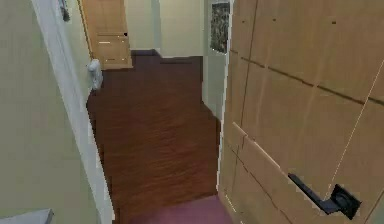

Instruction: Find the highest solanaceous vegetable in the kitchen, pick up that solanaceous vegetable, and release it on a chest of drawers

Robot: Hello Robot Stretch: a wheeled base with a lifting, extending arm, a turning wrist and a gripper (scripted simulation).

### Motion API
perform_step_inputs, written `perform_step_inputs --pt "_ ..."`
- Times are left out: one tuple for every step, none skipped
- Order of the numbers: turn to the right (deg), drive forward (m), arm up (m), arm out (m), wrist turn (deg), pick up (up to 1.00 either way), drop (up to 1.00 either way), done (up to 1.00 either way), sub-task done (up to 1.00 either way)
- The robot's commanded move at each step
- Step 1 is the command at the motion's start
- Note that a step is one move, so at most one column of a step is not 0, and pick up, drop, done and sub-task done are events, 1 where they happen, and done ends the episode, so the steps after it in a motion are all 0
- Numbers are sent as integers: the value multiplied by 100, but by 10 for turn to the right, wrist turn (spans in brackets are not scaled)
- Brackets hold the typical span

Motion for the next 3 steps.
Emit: perform_step_inputs --pt "0 100 0 0 0 0 0 0 0" --pt "0 15 0 0 0 0 0 0 0" --pt "-180 0 0 0 0 0 0 0 0"
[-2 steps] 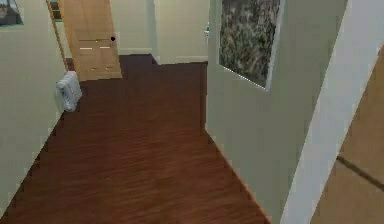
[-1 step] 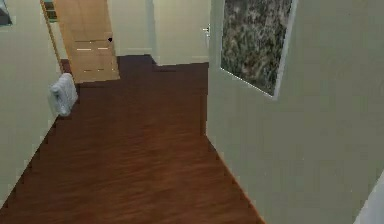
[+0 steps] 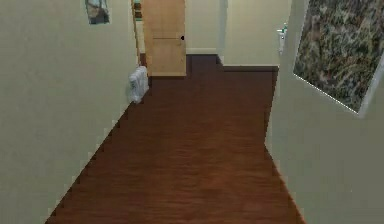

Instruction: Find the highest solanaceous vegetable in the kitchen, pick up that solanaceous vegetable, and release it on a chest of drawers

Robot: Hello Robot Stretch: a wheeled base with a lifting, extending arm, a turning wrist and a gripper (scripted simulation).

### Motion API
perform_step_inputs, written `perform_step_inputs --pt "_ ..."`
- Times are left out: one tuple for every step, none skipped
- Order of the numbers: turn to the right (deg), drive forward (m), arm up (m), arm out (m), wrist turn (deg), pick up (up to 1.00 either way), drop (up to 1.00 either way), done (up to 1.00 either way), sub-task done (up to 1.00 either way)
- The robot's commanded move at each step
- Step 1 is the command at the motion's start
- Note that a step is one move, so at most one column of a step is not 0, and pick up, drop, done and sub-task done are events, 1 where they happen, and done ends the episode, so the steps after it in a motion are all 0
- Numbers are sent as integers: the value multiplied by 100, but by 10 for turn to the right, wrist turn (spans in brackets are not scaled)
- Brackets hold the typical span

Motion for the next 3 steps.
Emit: perform_step_inputs --pt "0 45 0 0 0 0 0 0 0" --pt "-60 0 0 0 0 0 0 0 0" --pt "0 100 0 0 0 0 0 0 0"
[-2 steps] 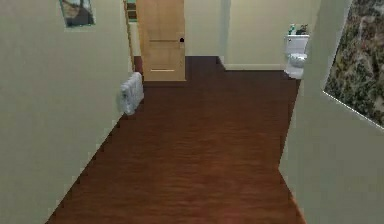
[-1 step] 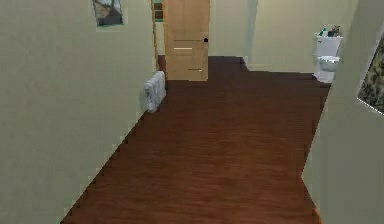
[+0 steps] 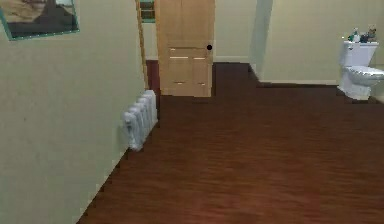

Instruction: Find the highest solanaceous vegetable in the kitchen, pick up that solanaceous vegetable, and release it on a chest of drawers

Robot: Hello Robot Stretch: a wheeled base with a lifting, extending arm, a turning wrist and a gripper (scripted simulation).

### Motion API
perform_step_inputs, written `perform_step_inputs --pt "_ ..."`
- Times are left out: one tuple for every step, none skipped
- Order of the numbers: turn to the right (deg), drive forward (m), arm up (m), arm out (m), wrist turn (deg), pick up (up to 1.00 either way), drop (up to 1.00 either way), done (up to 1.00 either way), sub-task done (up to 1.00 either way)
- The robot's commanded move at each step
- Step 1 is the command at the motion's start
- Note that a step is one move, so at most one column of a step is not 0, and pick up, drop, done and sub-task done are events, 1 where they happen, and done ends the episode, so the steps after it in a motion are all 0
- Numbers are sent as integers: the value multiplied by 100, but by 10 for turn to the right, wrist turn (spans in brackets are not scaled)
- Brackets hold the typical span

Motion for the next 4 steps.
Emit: perform_step_inputs --pt "0 100 0 0 0 0 0 0 0" --pt "0 100 0 0 0 0 0 0 0" --pt "0 70 0 0 0 0 0 0 0" --pt "-300 0 0 0 0 0 0 0 0"
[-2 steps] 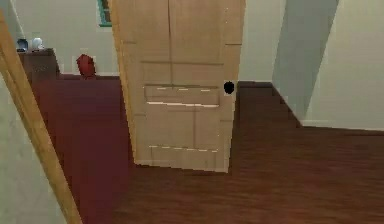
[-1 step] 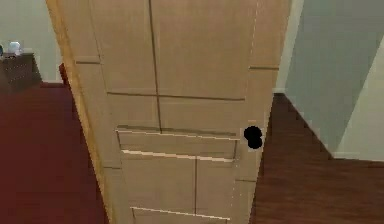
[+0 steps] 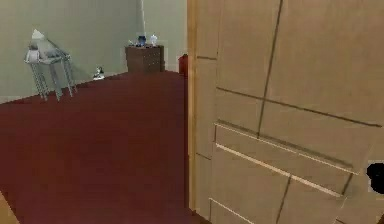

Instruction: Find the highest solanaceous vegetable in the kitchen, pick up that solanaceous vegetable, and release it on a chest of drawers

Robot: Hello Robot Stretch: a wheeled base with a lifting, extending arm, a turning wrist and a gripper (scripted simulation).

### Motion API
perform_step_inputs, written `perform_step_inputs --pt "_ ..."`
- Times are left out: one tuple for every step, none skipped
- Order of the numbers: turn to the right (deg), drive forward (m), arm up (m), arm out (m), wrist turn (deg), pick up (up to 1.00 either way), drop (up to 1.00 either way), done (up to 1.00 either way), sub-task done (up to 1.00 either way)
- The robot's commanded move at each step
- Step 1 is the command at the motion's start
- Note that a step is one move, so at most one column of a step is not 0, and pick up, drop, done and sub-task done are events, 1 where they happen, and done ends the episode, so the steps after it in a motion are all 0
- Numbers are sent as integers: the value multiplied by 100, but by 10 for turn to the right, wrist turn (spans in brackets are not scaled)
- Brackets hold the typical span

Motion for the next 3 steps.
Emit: perform_step_inputs --pt "0 65 0 0 0 0 0 0 0" --pt "-450 0 0 0 0 0 0 0 0" --pt "-30 0 0 0 0 0 0 0 0"
